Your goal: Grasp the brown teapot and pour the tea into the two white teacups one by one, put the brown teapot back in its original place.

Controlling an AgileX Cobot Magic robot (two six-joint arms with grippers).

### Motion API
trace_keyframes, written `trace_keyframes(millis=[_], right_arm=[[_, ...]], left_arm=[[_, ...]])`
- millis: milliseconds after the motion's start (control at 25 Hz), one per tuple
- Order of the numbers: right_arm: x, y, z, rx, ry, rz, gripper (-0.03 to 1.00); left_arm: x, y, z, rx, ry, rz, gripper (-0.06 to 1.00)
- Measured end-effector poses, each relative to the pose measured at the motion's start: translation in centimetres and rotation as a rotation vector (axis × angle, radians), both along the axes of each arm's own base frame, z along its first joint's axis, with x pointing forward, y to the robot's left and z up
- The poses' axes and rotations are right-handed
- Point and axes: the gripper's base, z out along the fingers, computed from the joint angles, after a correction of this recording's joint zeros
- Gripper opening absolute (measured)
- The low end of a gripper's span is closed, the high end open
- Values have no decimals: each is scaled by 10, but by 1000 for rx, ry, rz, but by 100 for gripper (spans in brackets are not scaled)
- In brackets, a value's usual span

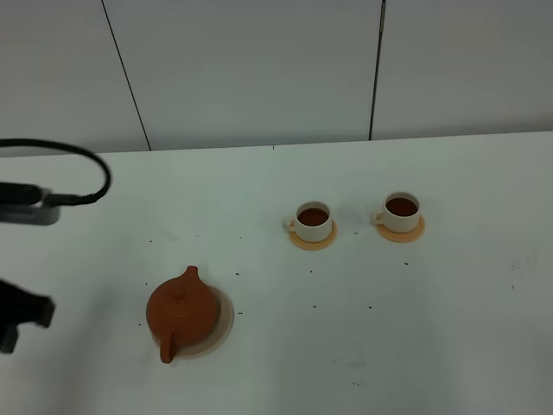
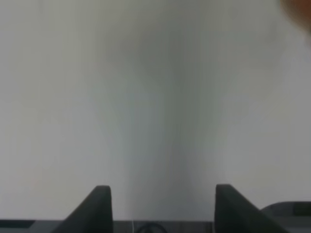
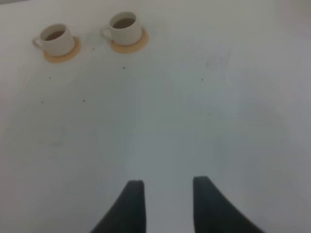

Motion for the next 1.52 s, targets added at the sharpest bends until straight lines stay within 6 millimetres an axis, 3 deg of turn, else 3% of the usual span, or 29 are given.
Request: trace_keyframes(millis=[200,600,960,1520], right_arm=[[0,0,0,0,0,0,24],[0,0,0,0,0,0,24],[0,0,0,0,0,0,24],[0,0,0,1,0,0,24]], left_arm=[[-42,17,-12,-30,3,71,53],[-113,24,-39,-67,-66,117,53],[-119,23,-53,-86,-164,95,53],[-119,21,-54,-94,-160,4,53]])
